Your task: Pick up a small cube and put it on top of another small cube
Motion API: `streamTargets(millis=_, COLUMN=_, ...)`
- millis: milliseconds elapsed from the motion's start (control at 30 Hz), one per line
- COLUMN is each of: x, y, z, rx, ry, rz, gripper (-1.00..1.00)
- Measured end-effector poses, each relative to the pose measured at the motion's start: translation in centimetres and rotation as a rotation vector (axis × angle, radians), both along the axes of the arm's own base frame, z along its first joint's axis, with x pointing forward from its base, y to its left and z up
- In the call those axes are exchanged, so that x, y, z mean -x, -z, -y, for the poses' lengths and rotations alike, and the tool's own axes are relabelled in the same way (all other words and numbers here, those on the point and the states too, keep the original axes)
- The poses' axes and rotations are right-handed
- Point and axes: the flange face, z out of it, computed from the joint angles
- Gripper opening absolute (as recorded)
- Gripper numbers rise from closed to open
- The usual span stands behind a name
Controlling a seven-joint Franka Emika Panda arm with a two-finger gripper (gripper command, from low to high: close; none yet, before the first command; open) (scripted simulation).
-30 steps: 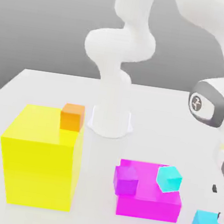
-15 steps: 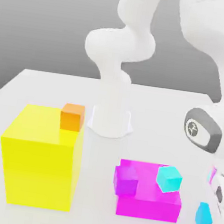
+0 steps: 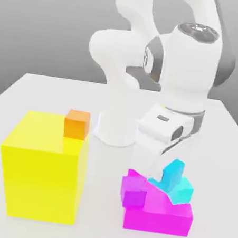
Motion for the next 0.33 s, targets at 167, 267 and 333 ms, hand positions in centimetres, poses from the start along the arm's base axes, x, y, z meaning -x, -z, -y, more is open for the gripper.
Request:
streamTargets(millis=167, x=1.2, y=2.8, z=2.2, rx=0.009, ry=0.097, rz=0.004, gripper=-1.00)
streamTargets(millis=267, x=1.3, y=5.0, z=2.3, rx=0.011, ry=0.100, rz=0.004, gripper=1.00)
streamTargets(millis=333, x=1.3, y=5.0, z=2.3, rx=0.011, ry=0.100, rz=0.004, gripper=1.00)
